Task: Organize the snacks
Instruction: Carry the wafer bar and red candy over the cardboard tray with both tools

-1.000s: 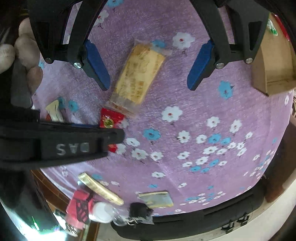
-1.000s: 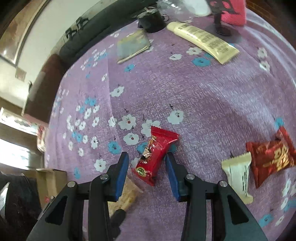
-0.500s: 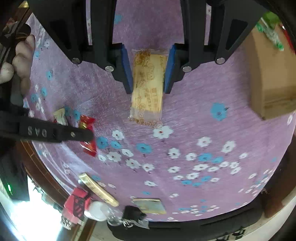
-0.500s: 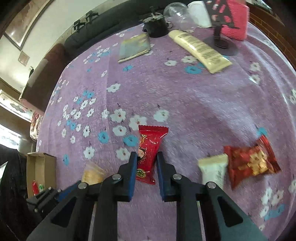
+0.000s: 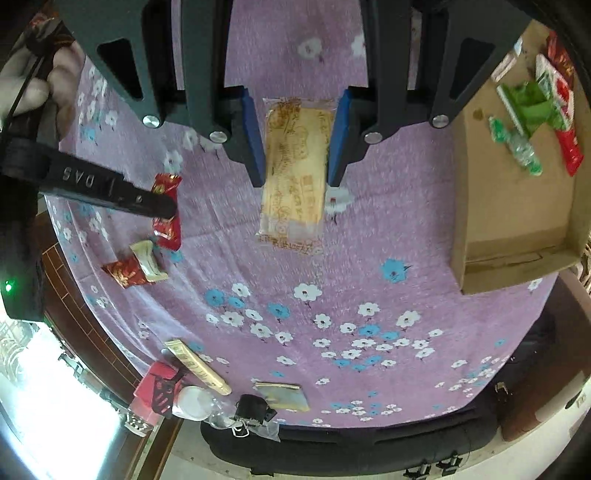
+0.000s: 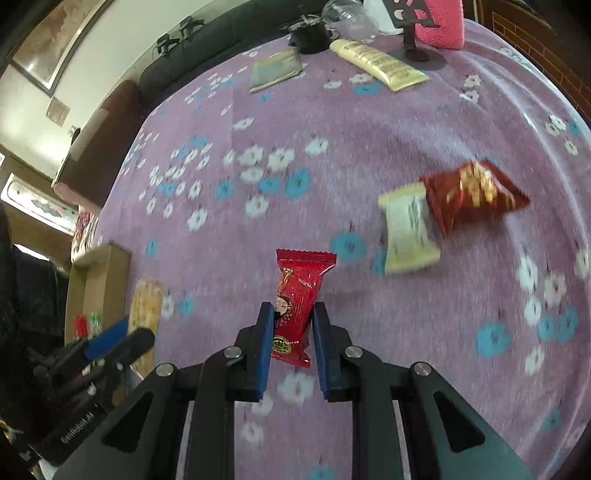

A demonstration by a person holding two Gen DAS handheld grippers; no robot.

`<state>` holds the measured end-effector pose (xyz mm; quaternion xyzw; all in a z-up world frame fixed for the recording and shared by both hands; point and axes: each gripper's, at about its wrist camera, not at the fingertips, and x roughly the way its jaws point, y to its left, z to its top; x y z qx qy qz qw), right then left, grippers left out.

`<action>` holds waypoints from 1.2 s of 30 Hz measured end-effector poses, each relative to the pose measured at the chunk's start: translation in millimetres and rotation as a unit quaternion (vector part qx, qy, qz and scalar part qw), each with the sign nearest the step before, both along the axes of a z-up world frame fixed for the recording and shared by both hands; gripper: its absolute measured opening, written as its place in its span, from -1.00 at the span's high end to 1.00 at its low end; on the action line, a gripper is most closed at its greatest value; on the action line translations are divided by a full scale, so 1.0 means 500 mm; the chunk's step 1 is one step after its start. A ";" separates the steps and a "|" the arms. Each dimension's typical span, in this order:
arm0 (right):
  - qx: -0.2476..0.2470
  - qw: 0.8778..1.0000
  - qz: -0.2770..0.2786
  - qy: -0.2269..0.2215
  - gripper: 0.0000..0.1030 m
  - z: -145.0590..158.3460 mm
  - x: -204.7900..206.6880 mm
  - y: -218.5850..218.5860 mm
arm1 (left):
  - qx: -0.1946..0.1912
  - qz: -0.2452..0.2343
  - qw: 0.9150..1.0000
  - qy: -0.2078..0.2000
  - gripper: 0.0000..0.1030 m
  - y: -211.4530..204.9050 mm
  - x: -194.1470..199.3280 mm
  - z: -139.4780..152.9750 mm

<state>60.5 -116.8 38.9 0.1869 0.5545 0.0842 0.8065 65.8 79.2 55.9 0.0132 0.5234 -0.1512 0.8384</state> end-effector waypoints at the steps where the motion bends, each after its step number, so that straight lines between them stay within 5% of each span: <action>1: 0.002 1.000 0.001 0.001 0.63 0.001 -0.008 0.005 | 0.002 0.001 1.000 -0.002 0.31 0.003 -0.006 0.004; 36: -0.013 0.994 0.086 -0.068 0.63 0.118 -0.105 0.304 | 0.010 0.053 0.997 -0.050 0.31 0.234 -0.126 0.109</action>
